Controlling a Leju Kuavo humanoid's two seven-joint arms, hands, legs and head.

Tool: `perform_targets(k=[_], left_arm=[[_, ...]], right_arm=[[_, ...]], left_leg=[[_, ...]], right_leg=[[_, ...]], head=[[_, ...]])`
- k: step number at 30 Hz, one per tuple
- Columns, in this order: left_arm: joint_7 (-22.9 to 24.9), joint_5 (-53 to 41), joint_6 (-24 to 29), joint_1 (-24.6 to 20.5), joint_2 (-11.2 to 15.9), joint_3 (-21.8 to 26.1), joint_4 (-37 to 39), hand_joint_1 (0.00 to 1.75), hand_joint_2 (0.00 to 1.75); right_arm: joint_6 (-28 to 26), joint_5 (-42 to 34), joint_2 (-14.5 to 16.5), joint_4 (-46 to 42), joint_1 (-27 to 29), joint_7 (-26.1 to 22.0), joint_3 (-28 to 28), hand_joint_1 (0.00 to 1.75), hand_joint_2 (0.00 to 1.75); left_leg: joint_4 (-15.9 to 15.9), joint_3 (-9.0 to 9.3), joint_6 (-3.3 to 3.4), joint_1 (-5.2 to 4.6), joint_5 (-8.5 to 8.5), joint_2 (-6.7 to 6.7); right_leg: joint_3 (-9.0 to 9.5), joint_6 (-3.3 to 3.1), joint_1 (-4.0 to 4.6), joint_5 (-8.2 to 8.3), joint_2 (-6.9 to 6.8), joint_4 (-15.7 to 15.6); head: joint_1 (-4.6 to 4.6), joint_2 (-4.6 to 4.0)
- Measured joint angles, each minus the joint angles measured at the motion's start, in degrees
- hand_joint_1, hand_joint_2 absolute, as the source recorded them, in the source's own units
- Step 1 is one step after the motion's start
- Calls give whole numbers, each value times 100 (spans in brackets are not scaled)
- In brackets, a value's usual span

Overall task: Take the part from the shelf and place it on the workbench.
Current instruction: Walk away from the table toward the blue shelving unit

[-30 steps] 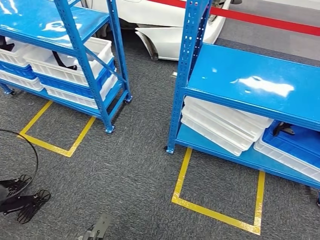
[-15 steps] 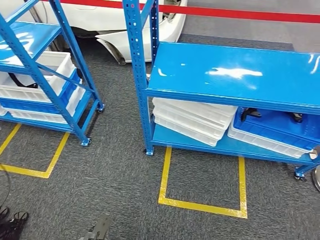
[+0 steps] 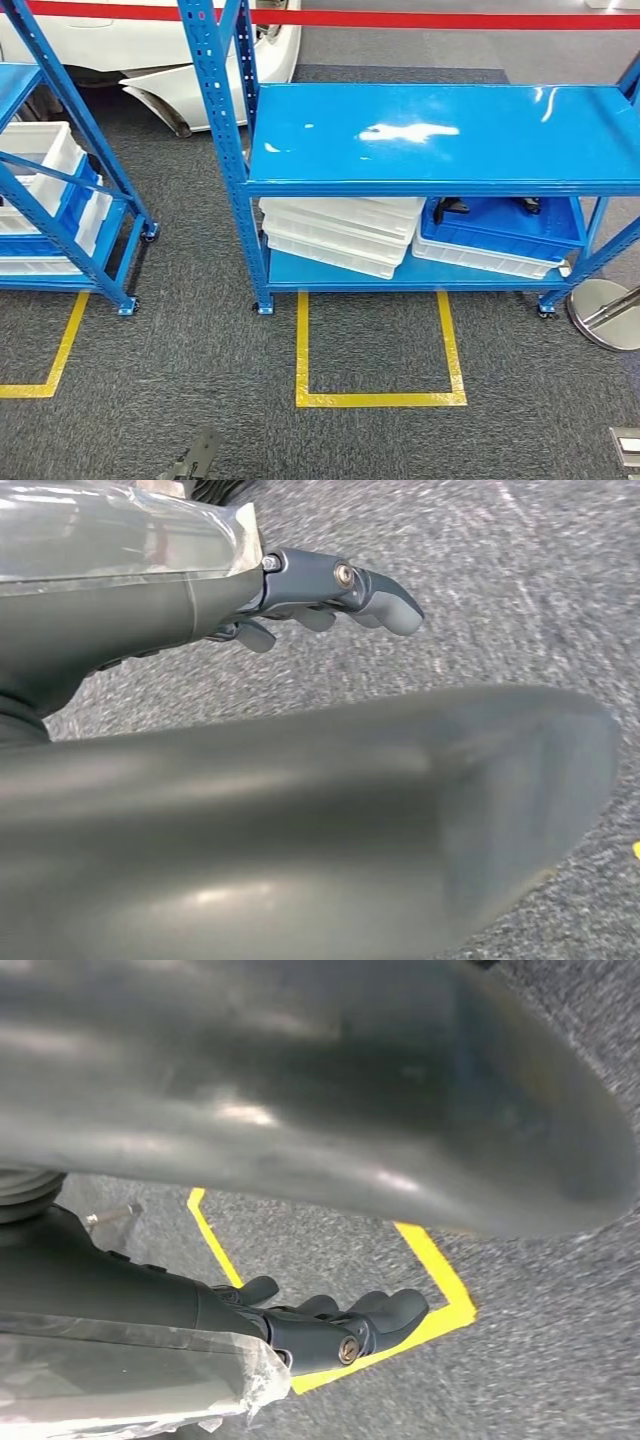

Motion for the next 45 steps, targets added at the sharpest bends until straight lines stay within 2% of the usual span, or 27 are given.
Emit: perform_targets(k=[2,3,5,11,12,14,15,16,18,20,22,24,26,28,30,32,33,34,35,36,37,38,39,41,43,44,45], left_arm=[[-1,0,-9,-5,1,0,-1,0,0],[-2,0,-12,-8,1,0,-1,0,0],[-2,0,-18,-16,1,0,-1,0,0],[-3,-1,-23,-26,0,0,-1,0,0],[-5,-1,-30,-25,1,0,-1,0,0],[-7,-4,-63,-6,2,0,0,0,0],[-7,-7,-83,4,2,0,0,0,0],[-6,-11,-99,9,3,0,0,0,0],[-8,-20,-124,2,7,0,-1,0,0],[-19,-25,-149,-8,16,-2,-1,0,0],[-42,-33,-160,-6,22,-2,-1,0,0],[-64,-45,-165,4,30,-1,-1,0,0],[-79,-51,-178,-3,34,0,-1,0,0],[-86,-50,-192,-19,31,0,-1,0,0],[-88,-48,-198,-22,28,0,-2,0,0],[-87,-48,-202,-10,28,0,-1,0,0],[-88,-48,-206,-3,28,0,-1,0,0],[-92,-48,-220,1,28,0,-1,0,0],[-99,-47,-241,3,28,0,-2,0,0],[-107,-47,-264,4,28,0,-2,0,0],[-115,-47,-283,3,29,0,-2,0,0],[-120,-48,-289,2,30,0,-2,0,0],[-122,-50,-287,1,31,0,-2,0,0],[-124,-52,-277,-1,33,0,-2,0,0],[-127,-53,-271,-11,33,0,-2,0,0],[-131,-54,-267,-17,33,0,-2,0,0],[-134,-54,-264,-20,33,0,-2,0,0]], right_arm=[[1,0,-6,0,-12,0,0,0,0],[1,0,-8,0,-20,0,1,0,0],[2,0,-8,1,-20,0,2,0,0],[2,1,-8,1,-10,0,1,0,0],[-3,13,-8,0,-15,0,1,0,0],[-33,73,-9,-1,-19,24,5,0,0],[-55,114,-10,-1,-18,49,10,0,0],[-75,149,-10,0,-12,75,17,0,0],[-101,195,-8,1,-8,109,43,0,0],[-111,221,-2,3,-12,119,76,0,0],[-116,233,-3,5,-9,129,100,0,0],[-118,242,-1,10,-2,141,110,0,0],[-118,254,6,15,-3,146,121,0,0],[-118,264,-2,17,-3,146,135,0,0],[-118,271,-12,17,-8,146,142,0,0],[-118,276,-15,18,-11,147,144,0,0],[-118,278,-16,19,-8,149,144,0,0],[-118,279,-17,19,-5,151,144,0,0],[-117,281,-19,19,-2,152,144,0,0],[-117,285,-21,19,-2,153,145,0,0],[-114,287,-22,21,-3,153,145,0,0],[-111,290,-22,23,-10,153,146,0,0],[-109,293,-22,26,-17,153,148,0,0],[-105,297,-21,28,-22,153,151,0,0],[-106,301,-21,27,-6,153,153,0,0],[-107,302,-21,26,-2,153,153,0,0],[-107,304,-21,25,-4,153,154,0,0]], left_leg=[[-1,54,-61,-22,-51,96],[-3,75,-93,-36,-72,135],[-20,108,-143,-41,-92,196],[-50,155,-192,-30,-103,250],[294,10,-210,-25,-301,149],[1206,-427,-225,-18,-700,-79],[1562,-622,-214,-19,-803,-197],[1464,-622,-191,-24,-648,-207],[724,-350,-120,-36,-182,-251],[171,-142,-76,-49,45,-312],[46,-113,-86,-58,48,-337],[58,-119,-70,-86,38,-343],[59,-116,-17,-107,42,-341],[7,-91,44,-77,71,-315],[-33,-69,95,-45,84,-279],[-36,-64,107,-38,66,-246],[-35,-56,99,-33,51,-232],[-34,-39,83,-24,32,-226],[-34,-8,60,-11,6,-224],[-34,35,27,4,-28,-223],[-35,77,-15,8,-62,-221],[-32,108,-58,7,-97,-219],[-32,128,-97,-2,-123,-216],[-55,159,-154,-11,-154,-208],[-19,191,-208,5,-223,-200],[129,142,-226,10,-297,-199],[433,-1,-235,11,-417,-202]], right_leg=[[352,-64,38,256,-167,-695],[425,-109,57,282,-211,-849],[419,-189,85,259,-153,-864],[426,-244,82,260,-78,-881],[438,-287,70,267,-14,-897],[466,-370,60,271,149,-918],[481,-401,66,264,237,-920],[499,-404,76,254,287,-917],[538,-387,85,231,359,-915],[534,-351,101,208,400,-894],[509,-335,110,199,406,-880],[515,-289,82,211,399,-908],[531,-214,58,230,408,-945],[515,-160,61,162,348,-882],[307,-101,52,-117,219,-418],[-82,-46,22,-446,149,372],[-219,-24,6,-499,140,636],[-252,-5,-8,-439,133,689],[-160,9,-20,-267,120,490],[31,22,-30,-33,96,97],[236,29,-25,130,60,-303],[406,6,-14,221,31,-641],[503,-31,-1,232,10,-833],[538,-143,26,142,10,-897],[603,-242,15,96,18,-919],[653,-289,10,71,22,-937],[711,-334,7,38,28,-953]], head=[[-3,0],[-6,0],[-13,0],[-8,0],[-15,0],[-31,0],[-39,0],[-40,0],[-37,0],[-34,0],[-30,0],[-28,0],[-32,0],[-29,0],[-22,0],[-19,0],[-19,0],[-20,0],[-20,0],[-20,0],[-17,0],[-11,0],[-9,0],[-12,0],[-26,0],[-35,0],[-45,0]])
